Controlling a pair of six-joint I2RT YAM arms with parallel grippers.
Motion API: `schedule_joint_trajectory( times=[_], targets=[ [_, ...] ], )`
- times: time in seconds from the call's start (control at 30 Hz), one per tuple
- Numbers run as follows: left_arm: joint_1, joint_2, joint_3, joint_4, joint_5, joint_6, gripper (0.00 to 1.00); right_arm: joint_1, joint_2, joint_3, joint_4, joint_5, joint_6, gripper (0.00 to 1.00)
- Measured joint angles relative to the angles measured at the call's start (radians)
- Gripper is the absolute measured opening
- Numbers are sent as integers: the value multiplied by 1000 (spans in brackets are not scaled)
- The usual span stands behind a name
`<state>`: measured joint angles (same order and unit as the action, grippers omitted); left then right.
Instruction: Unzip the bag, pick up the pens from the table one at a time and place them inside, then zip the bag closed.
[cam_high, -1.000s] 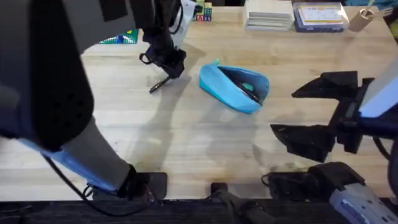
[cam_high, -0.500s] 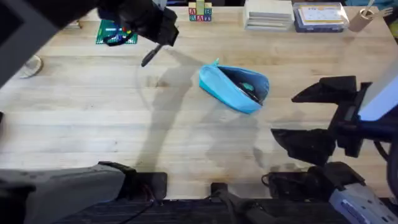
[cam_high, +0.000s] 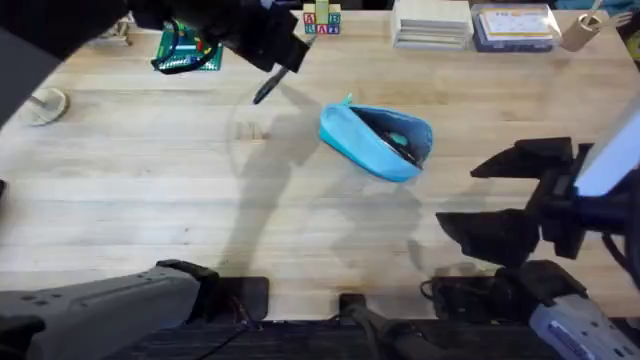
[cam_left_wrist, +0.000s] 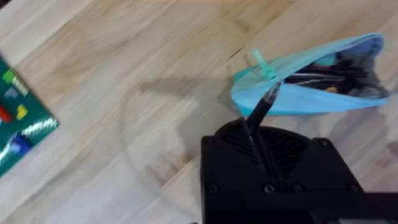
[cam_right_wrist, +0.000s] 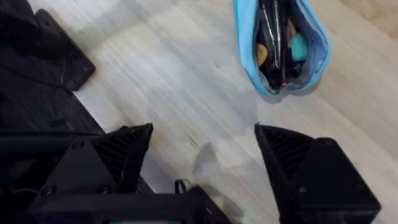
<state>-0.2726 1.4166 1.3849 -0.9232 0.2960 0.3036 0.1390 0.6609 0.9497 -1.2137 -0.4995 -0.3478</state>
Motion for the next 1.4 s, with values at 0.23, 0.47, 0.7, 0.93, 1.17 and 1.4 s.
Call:
schedule_joint_trajectory(
  times=[0.23, 0.47, 0.7, 0.93, 1.17, 1.4],
  targets=[
    [-26, 0, 0, 88, 137, 59, 42, 0, 0, 0, 0, 81, 88, 996],
    [-109, 0, 0, 169, 222, 131, 42, 0, 0, 0, -1, 97, 108, 996],
    [-166, 0, 0, 201, 330, 224, 43, 0, 0, 0, -1, 103, 111, 997],
    [-168, 3, 0, 202, 454, 308, 43, 0, 0, 0, -1, 104, 113, 997],
    [-168, 78, 0, 202, 556, 419, 42, 0, 0, 0, -1, 104, 113, 997],
    [-168, 166, 0, 203, 636, 484, 42, 0, 0, 0, -1, 104, 113, 997]
  ],
)
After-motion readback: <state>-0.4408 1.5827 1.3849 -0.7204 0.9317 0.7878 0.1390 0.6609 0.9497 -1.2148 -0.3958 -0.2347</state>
